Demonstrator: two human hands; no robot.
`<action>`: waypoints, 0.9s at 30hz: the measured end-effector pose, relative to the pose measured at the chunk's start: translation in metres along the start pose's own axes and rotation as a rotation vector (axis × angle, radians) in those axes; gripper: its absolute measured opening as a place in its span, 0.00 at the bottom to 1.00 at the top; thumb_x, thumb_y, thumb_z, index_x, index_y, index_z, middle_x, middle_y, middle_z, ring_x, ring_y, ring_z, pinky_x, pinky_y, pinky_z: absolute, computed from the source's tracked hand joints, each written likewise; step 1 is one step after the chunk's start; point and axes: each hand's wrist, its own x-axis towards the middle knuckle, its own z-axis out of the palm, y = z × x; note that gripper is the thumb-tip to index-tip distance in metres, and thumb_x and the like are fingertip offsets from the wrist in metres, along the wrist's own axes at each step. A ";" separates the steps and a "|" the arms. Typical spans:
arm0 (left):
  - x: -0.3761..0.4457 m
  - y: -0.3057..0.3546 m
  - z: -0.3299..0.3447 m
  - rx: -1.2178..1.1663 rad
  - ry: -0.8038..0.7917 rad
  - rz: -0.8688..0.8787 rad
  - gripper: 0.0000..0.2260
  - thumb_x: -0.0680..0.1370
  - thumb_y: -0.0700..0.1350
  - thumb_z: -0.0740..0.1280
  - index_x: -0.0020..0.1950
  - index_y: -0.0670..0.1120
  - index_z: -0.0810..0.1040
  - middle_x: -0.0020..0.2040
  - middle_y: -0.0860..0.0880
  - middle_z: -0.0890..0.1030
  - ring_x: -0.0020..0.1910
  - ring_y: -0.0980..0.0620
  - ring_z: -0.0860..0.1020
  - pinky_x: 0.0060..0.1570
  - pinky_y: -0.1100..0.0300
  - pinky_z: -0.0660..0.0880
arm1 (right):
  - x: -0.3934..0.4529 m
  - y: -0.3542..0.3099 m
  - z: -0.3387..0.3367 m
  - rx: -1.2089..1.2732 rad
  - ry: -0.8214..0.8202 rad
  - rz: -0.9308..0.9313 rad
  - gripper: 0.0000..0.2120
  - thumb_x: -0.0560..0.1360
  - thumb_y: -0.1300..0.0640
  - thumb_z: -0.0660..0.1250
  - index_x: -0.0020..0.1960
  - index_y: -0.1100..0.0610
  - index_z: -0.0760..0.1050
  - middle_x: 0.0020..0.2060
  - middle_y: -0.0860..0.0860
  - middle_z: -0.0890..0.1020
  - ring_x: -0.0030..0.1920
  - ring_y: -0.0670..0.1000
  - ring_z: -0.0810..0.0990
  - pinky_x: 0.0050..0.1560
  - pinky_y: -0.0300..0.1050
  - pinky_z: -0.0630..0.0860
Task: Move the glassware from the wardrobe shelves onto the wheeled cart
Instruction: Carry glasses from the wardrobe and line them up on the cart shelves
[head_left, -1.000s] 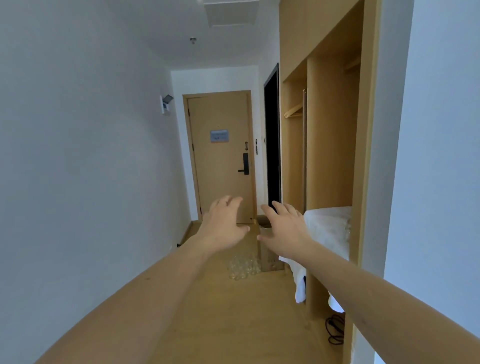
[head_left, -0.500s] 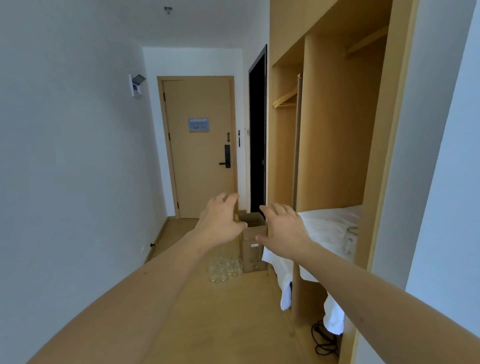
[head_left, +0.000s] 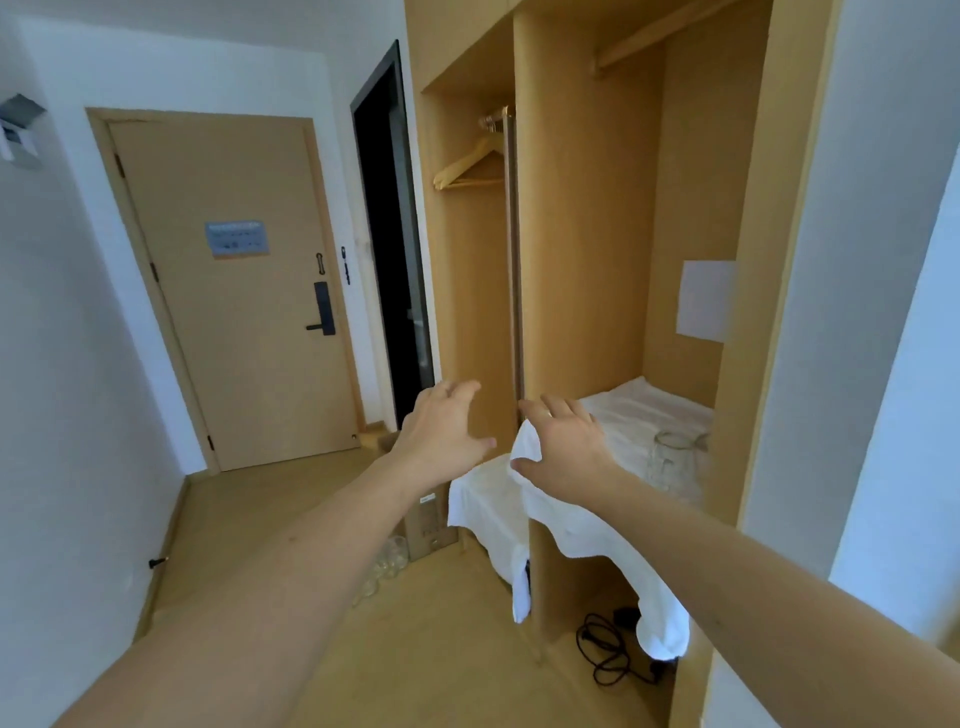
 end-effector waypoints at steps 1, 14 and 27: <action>0.009 -0.007 0.003 -0.006 -0.009 0.019 0.36 0.77 0.54 0.72 0.80 0.50 0.60 0.79 0.49 0.61 0.78 0.46 0.60 0.73 0.44 0.65 | 0.004 -0.001 0.004 -0.002 -0.001 0.026 0.35 0.76 0.42 0.68 0.78 0.50 0.60 0.76 0.53 0.64 0.76 0.60 0.61 0.74 0.58 0.63; 0.085 -0.051 0.083 -0.083 -0.159 0.218 0.34 0.76 0.55 0.72 0.79 0.51 0.62 0.76 0.50 0.64 0.75 0.46 0.62 0.68 0.51 0.68 | 0.026 0.024 0.068 -0.130 -0.118 0.278 0.35 0.76 0.41 0.68 0.78 0.50 0.60 0.77 0.54 0.63 0.75 0.60 0.62 0.73 0.58 0.62; 0.202 0.006 0.163 -0.175 -0.251 0.358 0.33 0.75 0.52 0.73 0.77 0.50 0.64 0.74 0.50 0.65 0.74 0.47 0.62 0.66 0.53 0.69 | 0.090 0.134 0.075 -0.131 -0.058 0.450 0.35 0.76 0.41 0.68 0.78 0.50 0.60 0.74 0.51 0.67 0.74 0.58 0.63 0.72 0.55 0.64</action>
